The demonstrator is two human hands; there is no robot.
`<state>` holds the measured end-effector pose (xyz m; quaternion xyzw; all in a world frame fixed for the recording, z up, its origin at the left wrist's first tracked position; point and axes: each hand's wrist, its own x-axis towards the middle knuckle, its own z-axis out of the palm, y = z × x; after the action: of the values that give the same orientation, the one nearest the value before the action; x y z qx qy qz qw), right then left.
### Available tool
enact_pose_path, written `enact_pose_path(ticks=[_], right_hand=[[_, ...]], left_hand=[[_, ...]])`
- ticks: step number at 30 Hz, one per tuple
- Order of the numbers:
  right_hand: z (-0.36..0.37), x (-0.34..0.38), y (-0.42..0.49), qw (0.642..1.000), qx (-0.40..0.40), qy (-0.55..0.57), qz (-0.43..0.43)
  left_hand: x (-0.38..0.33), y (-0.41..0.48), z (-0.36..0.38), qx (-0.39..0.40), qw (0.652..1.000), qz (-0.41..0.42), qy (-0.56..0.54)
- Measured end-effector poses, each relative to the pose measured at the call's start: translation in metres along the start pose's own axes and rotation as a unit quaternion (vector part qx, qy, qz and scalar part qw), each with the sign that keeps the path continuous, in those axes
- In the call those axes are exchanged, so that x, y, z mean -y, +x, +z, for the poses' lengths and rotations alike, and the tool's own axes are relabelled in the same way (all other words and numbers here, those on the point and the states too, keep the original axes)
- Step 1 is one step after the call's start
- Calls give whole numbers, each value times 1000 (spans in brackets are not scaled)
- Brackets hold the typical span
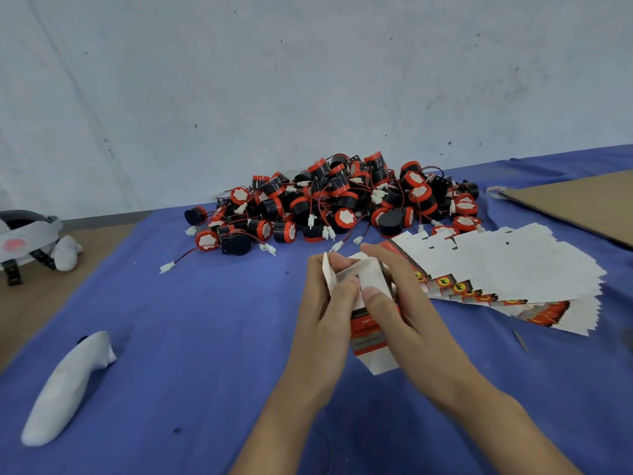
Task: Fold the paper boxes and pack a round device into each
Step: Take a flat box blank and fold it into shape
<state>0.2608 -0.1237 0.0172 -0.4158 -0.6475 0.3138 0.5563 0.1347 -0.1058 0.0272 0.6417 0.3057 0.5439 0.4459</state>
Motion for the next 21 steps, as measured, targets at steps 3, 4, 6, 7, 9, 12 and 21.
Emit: enact_pose_path(ticks=[3, 4, 6, 7, 9, 12, 21], right_hand=[[1, 1, 0, 999, 1, -32, -4], [1, 2, 0, 999, 0, -46, -10], [1, 3, 1, 997, -12, -67, -25], [0, 3, 1, 997, -21, -68, -31], [-1, 3, 2, 996, -45, -63, -41], [-6, 3, 4, 995, -86, -44, -40], [-21, 0, 3, 971, -72, -193, -120]], left_hand=[[1, 1, -2, 4, 1000, 2, 2], [1, 1, -2, 10, 1000, 0, 7], [3, -1, -3, 19, 1000, -1, 12], [3, -1, -2, 21, 1000, 3, 11], [3, 3, -1, 29, 999, 2, -21], [-4, 12, -2, 26, 985, -86, -150], [-2, 13, -5, 79, 945, -164, -270]])
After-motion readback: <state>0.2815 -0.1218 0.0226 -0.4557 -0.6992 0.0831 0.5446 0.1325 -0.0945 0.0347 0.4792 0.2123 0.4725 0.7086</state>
